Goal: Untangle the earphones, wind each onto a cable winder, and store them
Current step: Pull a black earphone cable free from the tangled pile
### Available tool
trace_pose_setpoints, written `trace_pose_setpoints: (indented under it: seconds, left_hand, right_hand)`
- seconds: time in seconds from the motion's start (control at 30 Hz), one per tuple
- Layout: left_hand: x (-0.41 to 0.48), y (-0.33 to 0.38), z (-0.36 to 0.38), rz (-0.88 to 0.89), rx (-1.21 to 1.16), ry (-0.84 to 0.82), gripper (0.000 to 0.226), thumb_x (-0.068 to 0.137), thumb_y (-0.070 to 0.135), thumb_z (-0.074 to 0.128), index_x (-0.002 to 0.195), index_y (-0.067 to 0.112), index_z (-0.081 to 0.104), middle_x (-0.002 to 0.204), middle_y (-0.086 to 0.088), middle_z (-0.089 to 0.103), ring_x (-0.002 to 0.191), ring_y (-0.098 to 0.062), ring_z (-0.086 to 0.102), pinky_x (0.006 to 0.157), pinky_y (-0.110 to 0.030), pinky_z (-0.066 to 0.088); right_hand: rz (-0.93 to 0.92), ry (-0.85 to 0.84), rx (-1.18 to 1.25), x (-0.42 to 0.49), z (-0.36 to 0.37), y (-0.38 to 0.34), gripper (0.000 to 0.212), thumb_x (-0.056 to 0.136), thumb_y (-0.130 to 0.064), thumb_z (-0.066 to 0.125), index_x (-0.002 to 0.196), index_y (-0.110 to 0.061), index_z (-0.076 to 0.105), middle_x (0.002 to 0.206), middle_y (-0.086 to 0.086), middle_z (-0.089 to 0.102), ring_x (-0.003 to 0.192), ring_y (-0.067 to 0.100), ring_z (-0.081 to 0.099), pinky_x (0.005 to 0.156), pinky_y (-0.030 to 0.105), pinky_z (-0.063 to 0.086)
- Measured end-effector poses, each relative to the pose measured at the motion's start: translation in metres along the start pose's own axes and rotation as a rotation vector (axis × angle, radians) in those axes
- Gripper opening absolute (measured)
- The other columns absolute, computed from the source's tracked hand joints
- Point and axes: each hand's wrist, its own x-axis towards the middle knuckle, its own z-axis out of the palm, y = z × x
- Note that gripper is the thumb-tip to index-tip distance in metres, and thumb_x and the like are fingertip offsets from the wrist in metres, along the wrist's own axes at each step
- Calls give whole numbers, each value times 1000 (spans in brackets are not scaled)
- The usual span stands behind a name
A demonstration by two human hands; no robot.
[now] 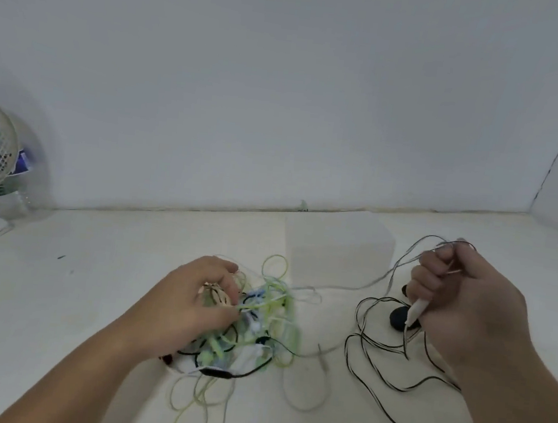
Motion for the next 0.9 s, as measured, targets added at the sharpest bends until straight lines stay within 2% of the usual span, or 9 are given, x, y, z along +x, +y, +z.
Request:
trace_pose_setpoints:
  seconds: [0.1,0.17,0.2,0.3,0.4,0.5,0.67,0.77,0.9]
  left_hand:
    - [2,13,6,85,-33,340,35,83,47,69,59,21,67,87,16,70,85,6,63,73,-17,40]
    - [6,24,13,119,103,500,32,91,38,65,62,24,62,74,12,66,66,5,58,63,-20,38]
    - [9,29,17,140,140,520,25,92,34,64,68,26,62,75,13,65,67,5,58,63,-18,39]
    - [22,38,30,149,159,389,13,93,19,62,86,29,64,84,17,66,82,3,61,70,-10,44]
    - [36,37,45,22,155,232,13,95,20,61,90,30,66,84,18,66,77,2,62,61,-6,41]
    - [42,36,57,-40,140,173,9,92,32,64,85,29,67,75,11,67,65,-3,60,57,-14,39]
    - [35,32,61,-85,145,77,23,80,29,78,67,15,64,54,5,65,43,0,55,49,-16,38]
    - [30,29,57,-66,239,102,27,77,26,80,60,16,61,50,10,52,46,-1,48,47,-15,31]
    - [27,26,45,-11,256,175,24,72,27,81,64,23,59,54,10,53,55,-3,47,57,-24,34]
  right_hand:
    - [23,-92,-60,-5,4,3,35,100,-22,40,66,-19,37,65,-1,47,55,14,38,54,24,29]
    - [27,-143,-78,-9,7,4,32,95,-22,47,65,-20,35,70,0,52,59,15,45,61,27,30]
    - [24,-165,-88,-12,8,4,31,90,-23,50,64,-20,35,72,1,54,63,17,50,63,28,32]
    - [13,-223,-94,-17,13,4,30,86,-25,52,60,-20,37,71,2,59,78,21,60,73,32,39]
    - [12,-246,-52,-22,15,2,36,90,-24,48,55,-19,42,77,8,67,95,24,67,80,33,52]
    - [29,-260,47,-24,14,-5,48,102,-27,36,55,-19,42,81,5,68,92,22,69,78,31,58]
    - [-64,-223,197,-18,9,-15,28,85,-24,52,61,-19,38,77,3,61,90,20,67,91,37,55]
    - [-117,-168,157,-13,5,-17,26,81,-23,54,60,-19,39,76,1,60,90,18,68,90,37,56]
    - [-162,-127,165,-9,0,-19,25,79,-28,55,62,-21,38,72,-2,55,80,17,63,88,33,54]
